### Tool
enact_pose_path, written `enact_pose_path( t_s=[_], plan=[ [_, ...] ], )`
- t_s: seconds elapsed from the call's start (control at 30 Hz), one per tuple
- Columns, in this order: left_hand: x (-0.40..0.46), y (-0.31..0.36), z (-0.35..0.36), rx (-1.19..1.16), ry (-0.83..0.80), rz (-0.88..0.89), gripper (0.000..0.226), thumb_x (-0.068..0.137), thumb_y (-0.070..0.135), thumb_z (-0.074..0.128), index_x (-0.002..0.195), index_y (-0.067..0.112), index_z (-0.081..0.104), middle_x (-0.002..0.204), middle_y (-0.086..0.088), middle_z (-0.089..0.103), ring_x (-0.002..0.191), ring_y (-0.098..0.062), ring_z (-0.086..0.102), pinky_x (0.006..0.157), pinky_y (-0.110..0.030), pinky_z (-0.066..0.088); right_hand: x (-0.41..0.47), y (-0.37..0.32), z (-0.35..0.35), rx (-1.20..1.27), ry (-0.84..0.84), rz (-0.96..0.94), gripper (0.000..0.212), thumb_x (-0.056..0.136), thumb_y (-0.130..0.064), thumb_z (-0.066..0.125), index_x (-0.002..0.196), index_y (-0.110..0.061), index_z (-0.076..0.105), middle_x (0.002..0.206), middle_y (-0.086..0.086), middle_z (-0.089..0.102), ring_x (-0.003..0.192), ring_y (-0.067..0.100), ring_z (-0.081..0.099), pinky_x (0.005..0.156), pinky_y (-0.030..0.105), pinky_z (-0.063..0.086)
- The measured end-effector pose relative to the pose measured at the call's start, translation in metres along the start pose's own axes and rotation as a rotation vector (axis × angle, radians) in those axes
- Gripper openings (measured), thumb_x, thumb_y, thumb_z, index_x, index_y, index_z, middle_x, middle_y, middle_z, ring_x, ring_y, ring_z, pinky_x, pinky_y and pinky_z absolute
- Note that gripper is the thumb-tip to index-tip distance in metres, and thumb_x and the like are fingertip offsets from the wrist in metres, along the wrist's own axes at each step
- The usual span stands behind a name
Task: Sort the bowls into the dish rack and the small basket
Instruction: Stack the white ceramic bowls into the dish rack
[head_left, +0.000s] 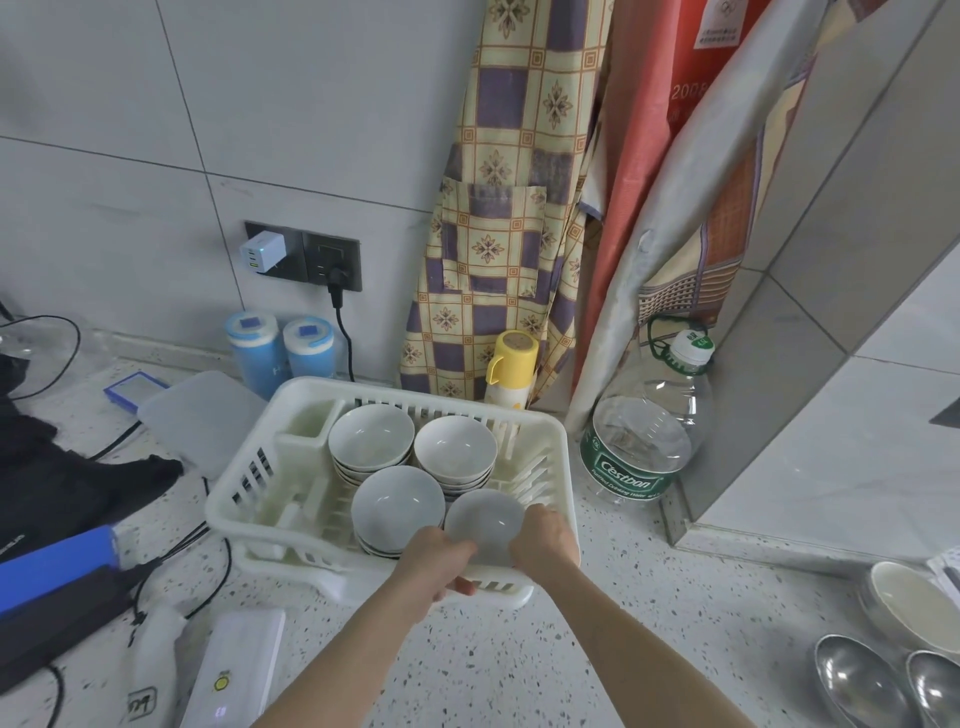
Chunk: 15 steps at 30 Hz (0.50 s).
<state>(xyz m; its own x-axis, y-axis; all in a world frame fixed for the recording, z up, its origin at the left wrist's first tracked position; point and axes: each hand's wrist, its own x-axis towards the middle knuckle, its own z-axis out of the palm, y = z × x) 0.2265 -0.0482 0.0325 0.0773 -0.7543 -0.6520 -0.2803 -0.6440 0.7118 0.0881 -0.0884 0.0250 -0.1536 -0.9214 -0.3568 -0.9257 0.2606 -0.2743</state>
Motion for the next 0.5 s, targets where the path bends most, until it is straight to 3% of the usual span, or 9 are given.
enact_pose_path(
  t_s=[0.1,0.17,0.33,0.5],
  plan=[
    [-0.005,-0.002,-0.002,-0.021,-0.022,0.010,0.020,0.091,0.013,0.053,0.108,0.002,0.057,0.079,-0.009,0.067,0.054,-0.013,0.066,0.037,-0.017,0.029,-0.004,-0.001,-0.004,-0.027,-0.030,-0.030,0.032,0.091,-0.004,0.051,0.122,-0.005,0.056,0.119,0.009,0.059,0.108,0.026,0.062,0.084,0.031,0.054],
    [-0.008,-0.005,-0.002,-0.065,-0.017,0.012,0.014,0.091,0.011,0.052,0.102,0.004,0.057,0.083,-0.008,0.063,0.056,-0.013,0.068,0.037,-0.018,0.031,-0.006,0.000,-0.005,-0.054,-0.015,-0.046,0.029,0.091,-0.005,0.052,0.120,-0.006,0.058,0.115,0.008,0.060,0.103,0.024,0.063,0.081,0.030,0.054],
    [-0.012,-0.012,-0.002,-0.141,0.054,0.074,0.012,0.090,0.007,0.048,0.086,0.009,0.059,0.080,-0.008,0.064,0.052,-0.011,0.067,0.037,-0.019,0.031,-0.013,0.002,-0.008,-0.125,0.027,-0.061,0.023,0.090,-0.010,0.054,0.112,-0.011,0.058,0.087,-0.002,0.049,0.082,0.018,0.053,0.069,0.026,0.045],
    [-0.014,-0.012,-0.001,-0.108,-0.021,0.093,0.018,0.090,0.010,0.047,0.102,0.004,0.059,0.090,-0.011,0.065,0.055,-0.012,0.068,0.039,-0.020,0.031,-0.014,0.006,-0.009,-0.074,0.000,-0.046,0.024,0.088,-0.008,0.051,0.111,-0.009,0.058,0.070,-0.005,0.044,0.079,0.018,0.055,0.067,0.026,0.045]
  ],
)
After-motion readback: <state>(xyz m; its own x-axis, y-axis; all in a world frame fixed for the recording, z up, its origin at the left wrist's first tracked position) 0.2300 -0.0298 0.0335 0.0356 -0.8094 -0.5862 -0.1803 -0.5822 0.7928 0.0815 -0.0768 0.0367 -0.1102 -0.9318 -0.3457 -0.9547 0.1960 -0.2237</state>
